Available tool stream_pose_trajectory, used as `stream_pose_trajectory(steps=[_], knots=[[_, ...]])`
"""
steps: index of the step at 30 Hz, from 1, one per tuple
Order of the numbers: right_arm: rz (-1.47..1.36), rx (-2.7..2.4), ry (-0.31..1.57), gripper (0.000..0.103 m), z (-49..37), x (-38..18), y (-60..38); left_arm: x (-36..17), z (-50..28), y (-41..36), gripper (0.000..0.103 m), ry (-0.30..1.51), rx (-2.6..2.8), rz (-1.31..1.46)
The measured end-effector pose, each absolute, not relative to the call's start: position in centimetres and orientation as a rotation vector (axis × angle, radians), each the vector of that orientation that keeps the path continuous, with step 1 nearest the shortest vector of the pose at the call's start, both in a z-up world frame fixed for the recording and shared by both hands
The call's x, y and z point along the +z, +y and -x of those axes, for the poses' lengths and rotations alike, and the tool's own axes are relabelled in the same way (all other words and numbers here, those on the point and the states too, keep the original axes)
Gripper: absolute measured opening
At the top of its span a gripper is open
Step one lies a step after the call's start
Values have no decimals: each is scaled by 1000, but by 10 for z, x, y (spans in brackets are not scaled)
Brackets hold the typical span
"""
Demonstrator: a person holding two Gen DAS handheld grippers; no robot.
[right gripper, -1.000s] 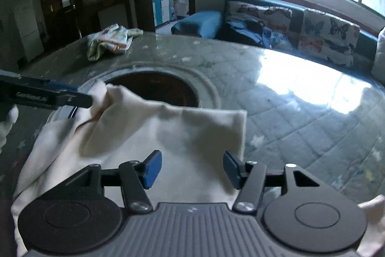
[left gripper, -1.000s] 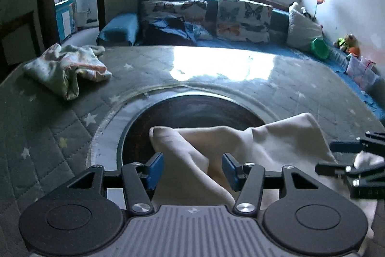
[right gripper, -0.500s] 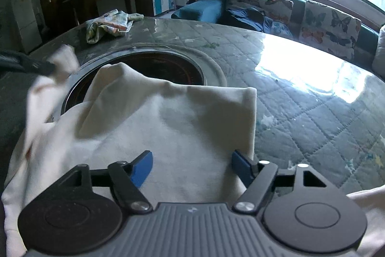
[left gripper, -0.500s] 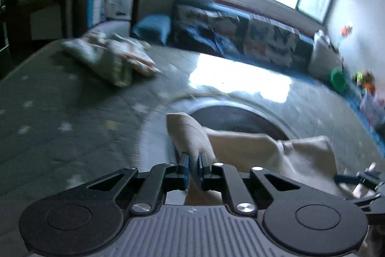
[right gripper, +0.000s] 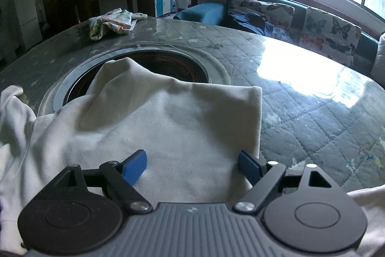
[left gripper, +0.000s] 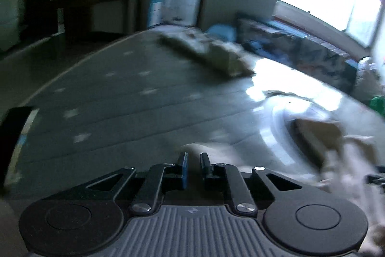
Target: Fold clothes
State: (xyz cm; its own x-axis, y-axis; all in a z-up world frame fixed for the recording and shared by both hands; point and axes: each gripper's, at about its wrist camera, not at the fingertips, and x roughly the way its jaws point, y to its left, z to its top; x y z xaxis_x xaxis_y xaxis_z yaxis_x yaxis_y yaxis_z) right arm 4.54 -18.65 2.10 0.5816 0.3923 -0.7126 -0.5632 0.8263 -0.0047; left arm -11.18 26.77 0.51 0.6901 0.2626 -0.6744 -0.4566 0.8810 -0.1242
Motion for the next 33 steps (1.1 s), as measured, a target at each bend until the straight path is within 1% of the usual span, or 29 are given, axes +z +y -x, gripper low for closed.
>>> stream_pose_trajectory(steps=[2,3,4,5,7,9,11,12,13,17,21,29,33], knots=[[243,563,768,87,-45,21,-185,2,117,276,17,721,427,337],[242,562,768,87,-45,21,-185,3,118,272,24,717,419,328],[242,562,769,87,-45,21,-186,5,118,265,35,710,406,309],[241,561,769,88,-45,20,-186,8,119,259,40,702,393,289],[242,561,768,89,-44,20,-186,11,114,242,55,693,356,267],[242,560,769,91,-44,20,-185,14,108,226,59,688,320,245],[242,556,769,92,-44,20,-184,14,100,213,65,689,293,219],[241,556,769,93,-44,20,-184,14,95,206,70,692,295,194],[241,555,769,93,-43,20,-184,11,90,201,73,694,303,169],[238,557,769,95,-43,19,-184,-1,73,191,75,725,342,113],[236,558,770,96,-44,19,-184,-13,72,207,75,752,439,129],[234,562,768,97,-43,18,-183,-16,111,265,75,740,733,177],[234,563,767,97,-42,18,-183,-10,122,269,75,723,720,222]])
